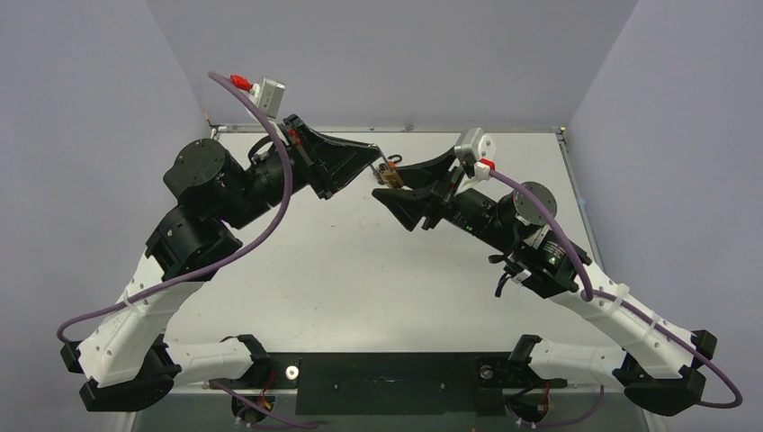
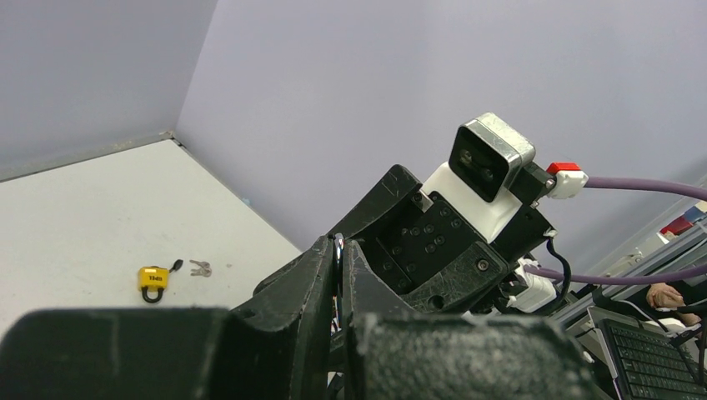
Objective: Lock with the key
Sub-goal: Pick up the lock from the center of the board.
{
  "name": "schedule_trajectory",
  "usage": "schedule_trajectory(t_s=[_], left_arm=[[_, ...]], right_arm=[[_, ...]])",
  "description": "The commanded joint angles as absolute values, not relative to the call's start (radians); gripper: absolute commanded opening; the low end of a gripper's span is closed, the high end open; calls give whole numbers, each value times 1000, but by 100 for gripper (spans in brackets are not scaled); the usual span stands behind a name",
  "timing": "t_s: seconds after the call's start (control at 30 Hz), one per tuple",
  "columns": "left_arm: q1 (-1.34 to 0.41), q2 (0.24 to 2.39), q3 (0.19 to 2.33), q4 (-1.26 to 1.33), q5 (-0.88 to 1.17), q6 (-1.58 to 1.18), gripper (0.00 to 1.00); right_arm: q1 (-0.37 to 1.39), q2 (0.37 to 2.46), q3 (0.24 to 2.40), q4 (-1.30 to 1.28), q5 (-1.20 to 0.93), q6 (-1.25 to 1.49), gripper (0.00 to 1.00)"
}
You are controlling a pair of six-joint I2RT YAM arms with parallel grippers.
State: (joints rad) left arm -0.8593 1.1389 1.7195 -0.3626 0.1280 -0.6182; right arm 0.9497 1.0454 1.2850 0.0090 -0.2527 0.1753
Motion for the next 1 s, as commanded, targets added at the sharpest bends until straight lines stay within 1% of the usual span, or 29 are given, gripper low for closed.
schedule_trajectory(t_s=[0.0, 0.17, 0.37, 0.43, 0.5, 0.53, 0.6, 0.67, 0.77, 0.8, 0.83, 0.87, 0.9, 0.97], left_arm=[[-869, 1132, 1770, -303, 106, -625, 0], [-870, 1132, 1769, -308, 106, -621, 0], [-871, 1129, 1761, -308, 105, -618, 0], [-871, 1128, 1758, -307, 106, -617, 0], [-871, 1127, 1756, -307, 111, -613, 0], [-872, 1127, 1752, -307, 113, -613, 0], [-871, 1120, 1739, -309, 123, -601, 0], [-871, 1107, 1721, -314, 134, -593, 0], [-871, 1079, 1687, -322, 164, -579, 0], [-871, 1068, 1669, -328, 178, -569, 3], [-871, 1060, 1661, -332, 185, -563, 9], [-871, 1045, 1645, -346, 199, -550, 12], [-871, 1028, 1640, -355, 207, -542, 18], [-871, 1009, 1625, -385, 247, -519, 26]], right_arm=[[953, 1019, 1301, 87, -268, 189, 41], [953, 1013, 1297, 87, -263, 192, 36], [953, 1024, 1308, 70, -272, 202, 26], [953, 1027, 1312, 60, -276, 206, 22], [952, 1027, 1311, 54, -280, 212, 14], [952, 1025, 1311, 53, -281, 221, 8], [952, 1019, 1308, 49, -296, 238, 2], [952, 1011, 1305, 45, -332, 262, 0], [953, 989, 1271, 61, -383, 311, 0], [952, 982, 1261, 77, -408, 338, 0], [952, 970, 1240, 84, -419, 351, 0], [952, 961, 1231, 93, -438, 375, 0], [952, 943, 1212, 98, -445, 386, 0], [951, 917, 1181, 114, -470, 424, 0]])
